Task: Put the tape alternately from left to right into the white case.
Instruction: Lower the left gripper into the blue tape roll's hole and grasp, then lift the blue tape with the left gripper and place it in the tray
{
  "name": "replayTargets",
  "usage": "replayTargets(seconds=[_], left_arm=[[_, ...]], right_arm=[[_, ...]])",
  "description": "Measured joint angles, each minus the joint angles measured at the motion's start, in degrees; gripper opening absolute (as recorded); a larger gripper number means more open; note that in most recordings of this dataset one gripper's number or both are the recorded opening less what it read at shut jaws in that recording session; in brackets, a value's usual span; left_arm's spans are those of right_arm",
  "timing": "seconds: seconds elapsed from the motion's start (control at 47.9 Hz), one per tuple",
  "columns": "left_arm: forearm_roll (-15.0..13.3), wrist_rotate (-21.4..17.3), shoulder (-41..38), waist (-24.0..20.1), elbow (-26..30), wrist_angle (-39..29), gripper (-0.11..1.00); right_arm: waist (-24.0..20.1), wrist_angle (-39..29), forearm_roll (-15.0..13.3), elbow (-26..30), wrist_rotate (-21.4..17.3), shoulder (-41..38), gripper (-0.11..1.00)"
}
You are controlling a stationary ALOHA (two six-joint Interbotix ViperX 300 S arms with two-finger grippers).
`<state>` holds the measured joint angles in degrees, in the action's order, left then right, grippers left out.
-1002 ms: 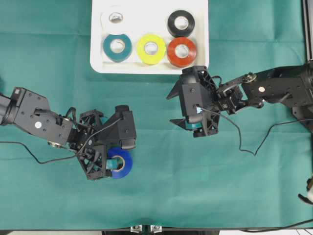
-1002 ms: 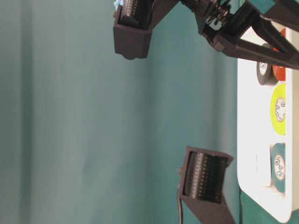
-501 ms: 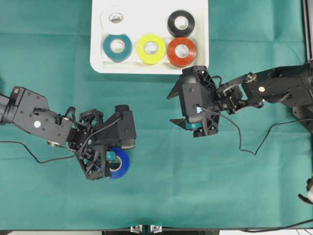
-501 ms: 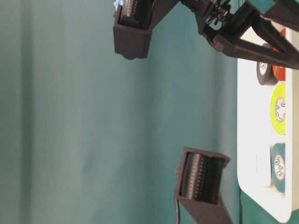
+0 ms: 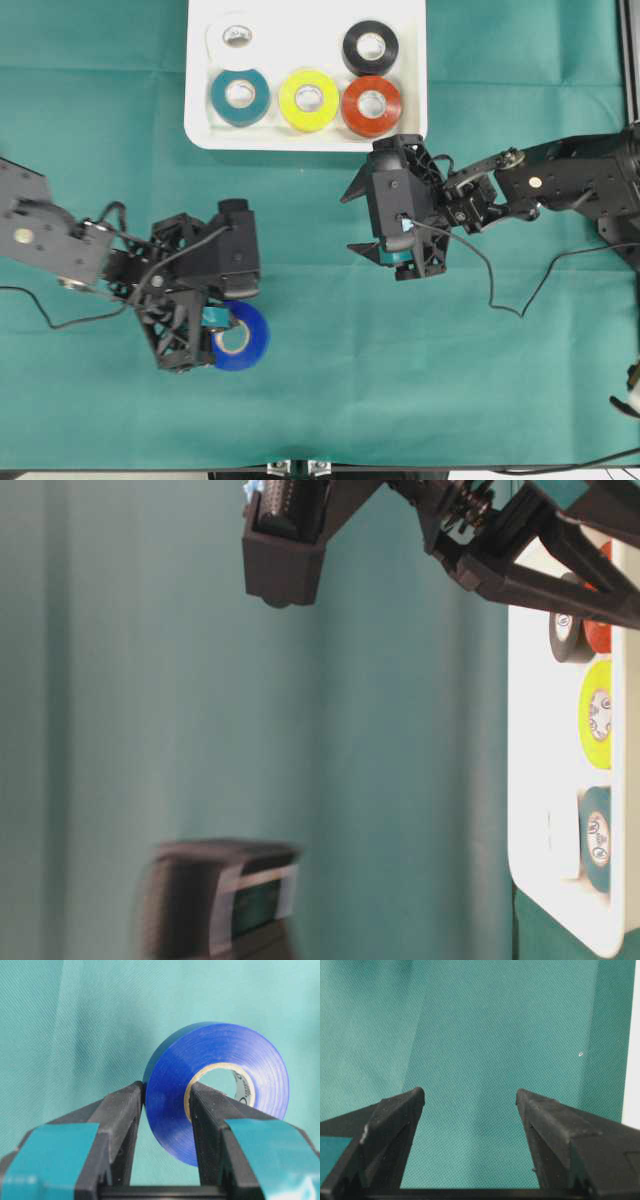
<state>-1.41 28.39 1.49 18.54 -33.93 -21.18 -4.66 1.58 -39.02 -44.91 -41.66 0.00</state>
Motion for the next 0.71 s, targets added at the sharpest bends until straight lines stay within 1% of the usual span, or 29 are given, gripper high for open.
replayTargets(seconds=[0.146, 0.292, 0.418, 0.501, 0.585, 0.626, 0.71], left_arm=[[0.0, -1.9, 3.0, -0.1, -0.9, -0.6, -0.03], [0.1, -2.5, 3.7, -0.8, -1.4, -0.7, -0.03], [0.1, -3.3, 3.8, -3.2, -2.2, -0.7, -0.03], [0.1, -4.6, 3.9, -5.0, -2.5, -0.7, -0.03], [0.1, -6.4, 4.0, -7.2, -2.6, -0.7, -0.03], [0.1, -8.1, 4.1, -8.4, -2.6, -0.7, -0.03], [0.1, -10.2, 4.2, -11.5, -2.6, -0.6, -0.03]], right_arm=[[0.0, 0.0, 0.0, 0.0, -0.1, 0.1, 0.81], [0.0, 0.0, 0.0, 0.1, 0.0, 0.0, 0.81], [0.0, 0.0, 0.0, 0.0, -0.1, 0.0, 0.81], [0.0, 0.0, 0.0, 0.0, 0.0, 0.0, 0.81], [0.1, 0.0, 0.0, 0.0, -0.1, 0.0, 0.81], [0.0, 0.0, 0.0, 0.0, -0.1, 0.0, 0.81], [0.0, 0.0, 0.0, 0.0, 0.0, 0.0, 0.81]])
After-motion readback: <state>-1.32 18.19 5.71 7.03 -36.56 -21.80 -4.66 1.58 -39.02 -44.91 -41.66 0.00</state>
